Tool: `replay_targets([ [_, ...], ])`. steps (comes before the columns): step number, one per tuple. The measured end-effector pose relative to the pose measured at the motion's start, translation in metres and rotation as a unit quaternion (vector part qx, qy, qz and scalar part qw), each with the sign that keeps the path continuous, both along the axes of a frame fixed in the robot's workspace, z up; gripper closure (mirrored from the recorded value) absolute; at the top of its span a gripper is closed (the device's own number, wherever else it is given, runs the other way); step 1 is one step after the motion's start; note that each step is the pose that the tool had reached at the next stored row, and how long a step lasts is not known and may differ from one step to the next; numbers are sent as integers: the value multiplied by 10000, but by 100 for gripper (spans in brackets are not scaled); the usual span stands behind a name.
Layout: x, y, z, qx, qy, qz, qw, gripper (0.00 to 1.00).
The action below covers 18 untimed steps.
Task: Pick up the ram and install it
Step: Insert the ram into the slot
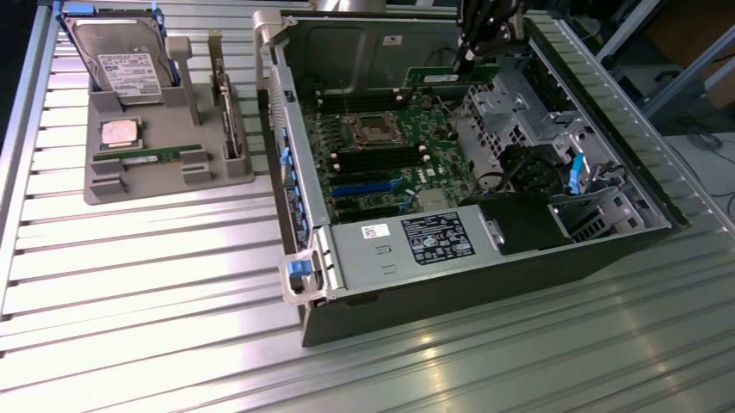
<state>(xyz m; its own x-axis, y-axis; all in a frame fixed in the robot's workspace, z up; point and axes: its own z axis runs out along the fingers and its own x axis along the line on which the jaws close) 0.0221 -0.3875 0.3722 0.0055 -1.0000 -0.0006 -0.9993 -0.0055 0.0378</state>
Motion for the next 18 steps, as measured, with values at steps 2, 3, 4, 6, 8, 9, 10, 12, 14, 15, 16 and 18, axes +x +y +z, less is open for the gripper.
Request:
replay_targets([
  [2,0,0,-15,0,0,0,10000,88],
  [3,0,0,-22,0,0,0,10000,88],
  [4,0,0,-32,0,0,0,10000,88],
  [6,0,0,-46,0,0,0,10000,88],
  [8,-1,0,-60,0,0,-1,10000,88],
  [9,-2,0,-69,0,0,0,10000,88],
  [10,-4,0,-74,0,0,0,10000,88],
  [12,-7,0,-83,-1,0,0,10000,88],
  [14,-15,0,-102,-1,0,0,10000,88],
  [15,-17,0,-107,0,0,0,10000,88],
  [16,-18,0,-110,-1,0,0,10000,88],
  [18,-24,0,-125,0,0,0,10000,88],
])
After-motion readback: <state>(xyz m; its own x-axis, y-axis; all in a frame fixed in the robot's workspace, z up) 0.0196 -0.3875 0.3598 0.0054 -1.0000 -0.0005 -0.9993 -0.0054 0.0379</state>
